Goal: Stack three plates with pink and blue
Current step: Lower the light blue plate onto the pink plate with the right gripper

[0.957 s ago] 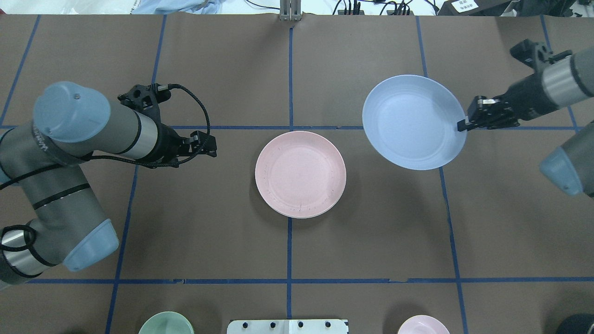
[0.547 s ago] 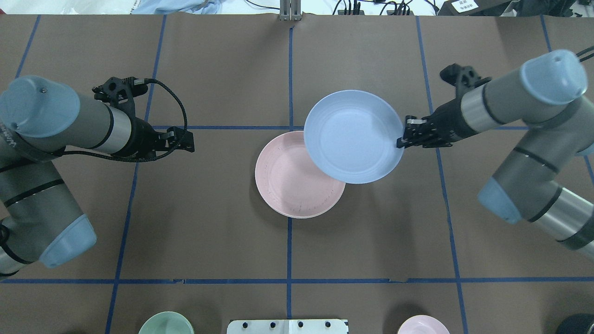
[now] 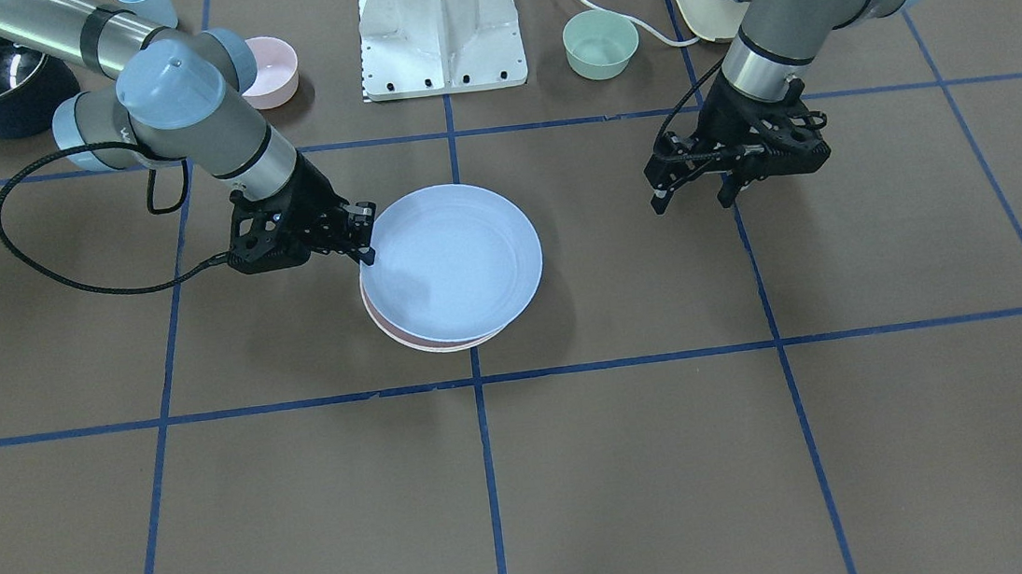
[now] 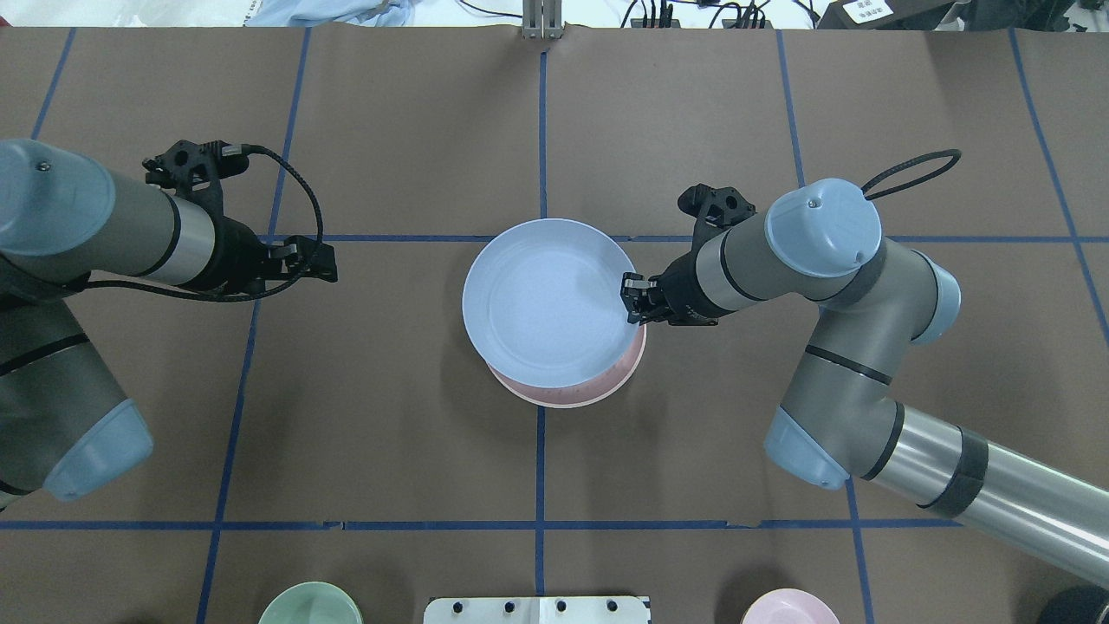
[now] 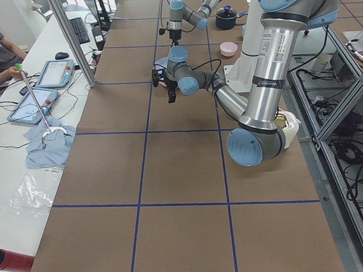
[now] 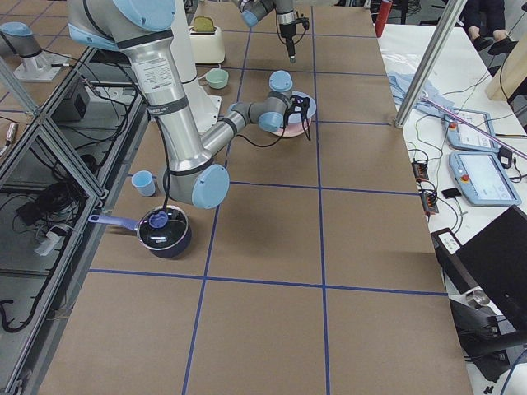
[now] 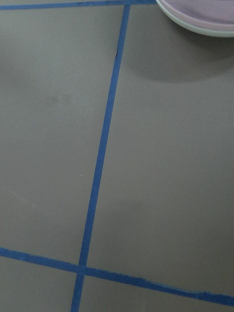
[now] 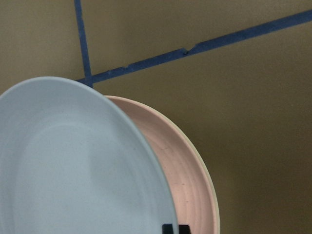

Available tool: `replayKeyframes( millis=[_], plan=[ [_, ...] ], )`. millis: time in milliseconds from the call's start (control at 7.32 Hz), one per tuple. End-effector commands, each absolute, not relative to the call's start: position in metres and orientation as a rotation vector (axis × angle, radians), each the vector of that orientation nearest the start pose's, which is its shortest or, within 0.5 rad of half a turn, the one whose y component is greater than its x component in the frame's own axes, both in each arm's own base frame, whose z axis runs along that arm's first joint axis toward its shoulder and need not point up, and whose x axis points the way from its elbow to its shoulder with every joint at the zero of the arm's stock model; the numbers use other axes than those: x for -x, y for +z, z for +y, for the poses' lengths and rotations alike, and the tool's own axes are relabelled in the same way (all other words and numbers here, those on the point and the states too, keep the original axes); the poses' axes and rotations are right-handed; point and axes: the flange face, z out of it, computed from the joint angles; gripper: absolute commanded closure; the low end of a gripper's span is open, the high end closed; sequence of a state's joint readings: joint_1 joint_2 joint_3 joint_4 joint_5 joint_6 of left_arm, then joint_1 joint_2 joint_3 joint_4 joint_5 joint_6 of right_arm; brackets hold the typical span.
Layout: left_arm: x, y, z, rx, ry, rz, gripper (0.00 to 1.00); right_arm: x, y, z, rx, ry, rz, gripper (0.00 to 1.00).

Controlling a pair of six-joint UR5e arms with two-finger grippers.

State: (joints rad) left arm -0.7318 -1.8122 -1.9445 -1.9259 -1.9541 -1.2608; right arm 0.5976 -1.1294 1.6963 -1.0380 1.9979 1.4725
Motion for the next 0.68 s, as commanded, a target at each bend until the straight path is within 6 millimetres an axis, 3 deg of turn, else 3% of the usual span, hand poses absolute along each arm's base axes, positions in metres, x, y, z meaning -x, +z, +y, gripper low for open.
replayKeyframes(
  millis=[0,137,273,410,547],
  plan=[
    [-0.337,0.332,-0.441,-0.185,-0.179,0.985,0.00,0.478,0.293,-0.434,-0.006,0.208,-1.139,1.00],
    [-0.335,0.333,-0.441,-0.186,-0.182,0.983,0.00,0.477,0.294,-0.434,-0.005,0.209,-1.138,0.90],
    [-0.331,0.335,-0.444,-0.191,-0.187,0.980,0.00,0.477,0.296,-0.434,-0.004,0.208,-1.135,0.01],
    [-0.315,0.345,-0.449,-0.206,-0.154,0.964,0.00,0.473,0.294,-0.434,-0.003,0.208,-1.140,0.00],
    [-0.287,0.359,-0.459,-0.218,-0.117,0.952,0.00,0.471,0.292,-0.434,-0.005,0.207,-1.145,0.00]
  ],
)
